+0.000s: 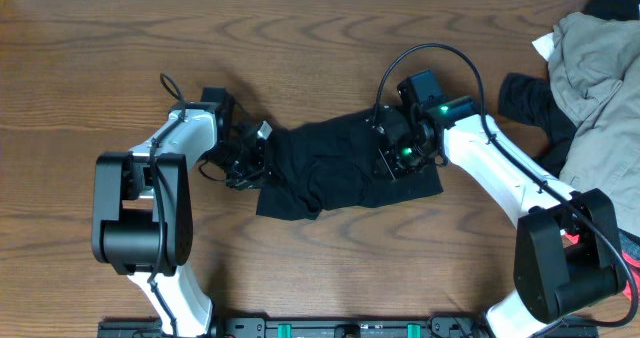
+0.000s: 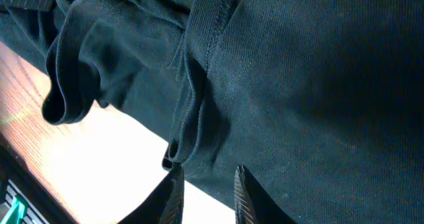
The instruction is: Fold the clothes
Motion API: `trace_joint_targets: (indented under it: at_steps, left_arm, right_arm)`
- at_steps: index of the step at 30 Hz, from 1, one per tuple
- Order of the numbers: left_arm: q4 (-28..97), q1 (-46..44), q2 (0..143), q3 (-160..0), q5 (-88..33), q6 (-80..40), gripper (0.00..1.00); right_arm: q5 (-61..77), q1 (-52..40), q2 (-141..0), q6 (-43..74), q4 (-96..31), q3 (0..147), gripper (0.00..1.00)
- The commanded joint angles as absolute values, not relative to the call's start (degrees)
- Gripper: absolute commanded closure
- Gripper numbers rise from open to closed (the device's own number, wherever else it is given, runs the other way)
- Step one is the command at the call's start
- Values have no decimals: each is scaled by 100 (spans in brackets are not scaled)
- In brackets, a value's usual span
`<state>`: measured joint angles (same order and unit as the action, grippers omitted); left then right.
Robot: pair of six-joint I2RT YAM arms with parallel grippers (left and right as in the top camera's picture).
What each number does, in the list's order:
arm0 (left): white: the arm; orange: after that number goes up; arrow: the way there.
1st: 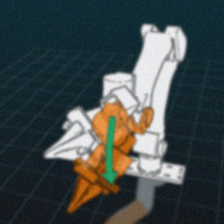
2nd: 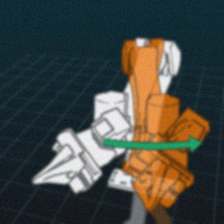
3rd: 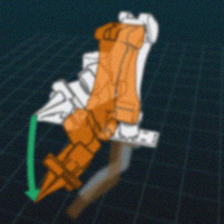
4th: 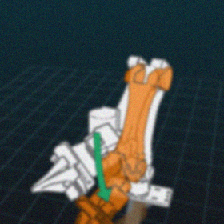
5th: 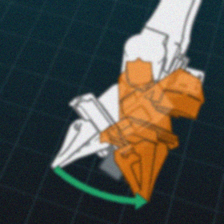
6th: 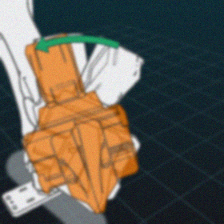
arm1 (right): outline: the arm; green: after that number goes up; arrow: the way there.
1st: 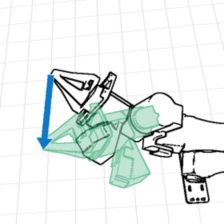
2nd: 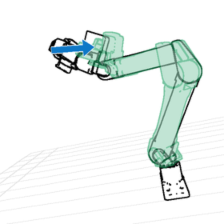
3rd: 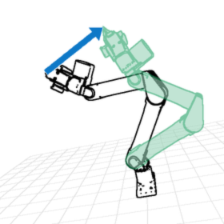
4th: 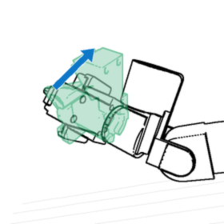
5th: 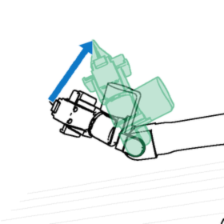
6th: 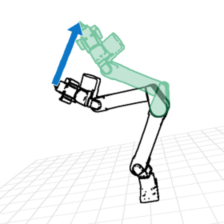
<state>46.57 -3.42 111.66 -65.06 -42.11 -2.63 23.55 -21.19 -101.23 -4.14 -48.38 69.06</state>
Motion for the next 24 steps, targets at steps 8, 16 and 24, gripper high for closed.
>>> trace_joint_targets:
  at_steps: [8, 16, 24]
  left_arm:
    - [5028, 307, 10768, -6473, -3413, -99, 94]
    - [5144, 620, 9708, -6528, -2473, -161, 94]
    - [5256, 604, 8779, -6759, -2309, -484, 94]
  right_arm:
    - [2373, -2095, -10073, -191, -4794, 6963, 77]
    - [1330, -1712, -10071, 987, -4641, 6965, 76]
    - [1328, -1372, -10071, 982, -4624, 6963, 77]
